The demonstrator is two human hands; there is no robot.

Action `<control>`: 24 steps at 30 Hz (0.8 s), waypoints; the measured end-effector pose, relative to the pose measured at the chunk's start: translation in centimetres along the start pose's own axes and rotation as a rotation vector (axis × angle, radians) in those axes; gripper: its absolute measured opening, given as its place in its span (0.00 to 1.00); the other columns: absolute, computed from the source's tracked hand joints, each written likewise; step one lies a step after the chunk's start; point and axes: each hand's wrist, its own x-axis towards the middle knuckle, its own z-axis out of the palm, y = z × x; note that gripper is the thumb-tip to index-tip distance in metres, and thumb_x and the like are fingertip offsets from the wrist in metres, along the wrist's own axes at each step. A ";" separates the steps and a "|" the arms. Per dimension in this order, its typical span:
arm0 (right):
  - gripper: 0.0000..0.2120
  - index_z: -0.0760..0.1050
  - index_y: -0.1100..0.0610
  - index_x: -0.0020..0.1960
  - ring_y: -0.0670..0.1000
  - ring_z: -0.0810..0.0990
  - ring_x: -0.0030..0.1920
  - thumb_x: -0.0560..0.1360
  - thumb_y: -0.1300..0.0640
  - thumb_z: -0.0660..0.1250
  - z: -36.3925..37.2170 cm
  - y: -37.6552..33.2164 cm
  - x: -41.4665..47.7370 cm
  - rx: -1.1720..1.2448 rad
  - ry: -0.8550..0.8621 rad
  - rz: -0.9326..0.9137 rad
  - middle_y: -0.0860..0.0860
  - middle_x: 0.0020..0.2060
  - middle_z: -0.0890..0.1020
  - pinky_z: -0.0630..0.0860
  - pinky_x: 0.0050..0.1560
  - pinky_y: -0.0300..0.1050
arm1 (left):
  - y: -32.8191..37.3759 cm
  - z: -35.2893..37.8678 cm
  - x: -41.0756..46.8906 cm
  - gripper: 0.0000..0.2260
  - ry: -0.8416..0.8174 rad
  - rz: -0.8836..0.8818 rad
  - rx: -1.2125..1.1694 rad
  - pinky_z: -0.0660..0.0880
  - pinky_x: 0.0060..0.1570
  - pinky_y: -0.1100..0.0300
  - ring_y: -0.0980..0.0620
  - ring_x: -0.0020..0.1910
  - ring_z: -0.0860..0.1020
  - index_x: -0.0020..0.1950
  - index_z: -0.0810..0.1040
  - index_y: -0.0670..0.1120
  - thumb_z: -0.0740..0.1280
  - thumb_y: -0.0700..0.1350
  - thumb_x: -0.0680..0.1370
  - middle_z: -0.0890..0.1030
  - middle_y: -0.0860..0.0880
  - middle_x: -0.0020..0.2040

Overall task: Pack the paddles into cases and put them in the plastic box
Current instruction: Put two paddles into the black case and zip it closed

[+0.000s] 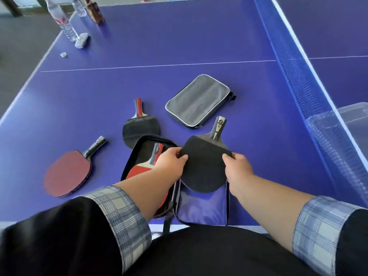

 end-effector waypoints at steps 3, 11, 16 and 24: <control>0.04 0.79 0.45 0.48 0.55 0.78 0.42 0.76 0.49 0.66 4.4 0.5 -2.2 -0.028 -0.035 -0.021 0.50 0.41 0.81 0.82 0.52 0.57 | -4.0 -3.8 -0.6 0.13 0.028 -0.035 -0.011 0.70 0.46 0.61 0.52 0.49 0.79 0.62 0.78 0.55 0.67 0.51 0.77 0.79 0.59 0.45; 0.09 0.80 0.61 0.52 0.61 0.82 0.46 0.77 0.58 0.64 12.4 3.4 -5.6 -0.096 -0.128 0.024 0.66 0.56 0.82 0.77 0.58 0.69 | -12.0 -9.4 -0.3 0.14 -0.019 -0.061 0.110 0.74 0.48 0.58 0.51 0.49 0.78 0.64 0.77 0.54 0.65 0.52 0.79 0.80 0.56 0.51; 0.16 0.76 0.65 0.63 0.58 0.77 0.46 0.76 0.62 0.63 14.0 4.2 -6.3 -0.198 -0.188 0.085 0.58 0.47 0.77 0.81 0.56 0.59 | -14.3 -10.5 0.7 0.17 -0.079 -0.067 0.274 0.71 0.43 0.58 0.51 0.46 0.75 0.68 0.74 0.51 0.63 0.53 0.80 0.80 0.52 0.54; 0.09 0.75 0.62 0.56 0.56 0.73 0.41 0.77 0.62 0.62 15.5 4.3 -8.4 -0.161 -0.163 0.264 0.56 0.43 0.74 0.81 0.53 0.53 | -15.1 -11.0 1.1 0.07 -0.157 -0.102 0.372 0.70 0.28 0.60 0.48 0.34 0.79 0.44 0.79 0.47 0.63 0.47 0.74 0.80 0.47 0.40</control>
